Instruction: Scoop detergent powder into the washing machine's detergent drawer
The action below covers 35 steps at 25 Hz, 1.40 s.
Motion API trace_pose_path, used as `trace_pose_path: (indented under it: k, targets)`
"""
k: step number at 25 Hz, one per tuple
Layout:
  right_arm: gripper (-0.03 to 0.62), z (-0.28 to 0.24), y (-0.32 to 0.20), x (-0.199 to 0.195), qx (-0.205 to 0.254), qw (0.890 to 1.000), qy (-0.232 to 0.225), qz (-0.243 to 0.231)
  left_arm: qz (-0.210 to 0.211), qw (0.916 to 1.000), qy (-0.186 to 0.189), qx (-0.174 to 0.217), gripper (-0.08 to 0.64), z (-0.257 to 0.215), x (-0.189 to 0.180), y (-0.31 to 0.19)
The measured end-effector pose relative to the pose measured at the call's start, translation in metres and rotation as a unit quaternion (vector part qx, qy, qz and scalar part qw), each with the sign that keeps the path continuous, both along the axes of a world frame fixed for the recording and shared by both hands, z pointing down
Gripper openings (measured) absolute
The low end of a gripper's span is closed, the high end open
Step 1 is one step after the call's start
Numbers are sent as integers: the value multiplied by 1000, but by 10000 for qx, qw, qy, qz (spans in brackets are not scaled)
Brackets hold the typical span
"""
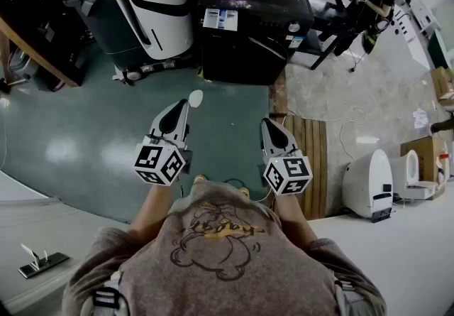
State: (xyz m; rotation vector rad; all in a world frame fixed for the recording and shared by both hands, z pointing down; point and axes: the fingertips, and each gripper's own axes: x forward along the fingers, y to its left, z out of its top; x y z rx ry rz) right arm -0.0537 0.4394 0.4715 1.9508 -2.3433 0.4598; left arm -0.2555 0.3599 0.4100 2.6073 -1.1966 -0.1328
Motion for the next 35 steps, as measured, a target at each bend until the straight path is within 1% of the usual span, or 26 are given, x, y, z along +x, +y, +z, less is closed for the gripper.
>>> trace_pose_path:
  k: [3, 6, 13, 18, 23, 27, 35]
  targets:
    - [0, -1, -7, -11, 2, 10000, -26, -85, 33, 10000, -5, 13, 23, -2, -5, -4]
    - [1, -2, -15, -22, -13, 10000, -4, -68, 104, 9999, 28, 34, 23, -3, -13, -12]
    - [2, 2, -27, -48, 22, 9996, 45, 288, 272, 9996, 108, 49, 23, 1, -47, -34]
    - [2, 4, -32, -63, 31, 9989, 91, 453, 458, 9988, 142, 77, 23, 3, -59, -49]
    - [2, 6, -39, -67, 67, 9980, 88, 615, 571, 9982, 167, 113, 23, 6, -61, -62]
    - [2, 6, -52, -68, 86, 9978, 69, 654, 607, 9979, 178, 125, 23, 6, -60, -74]
    - [1, 10, -95, -50, 152, 9975, 31, 686, 596, 9980, 175, 79, 23, 11, -46, -112]
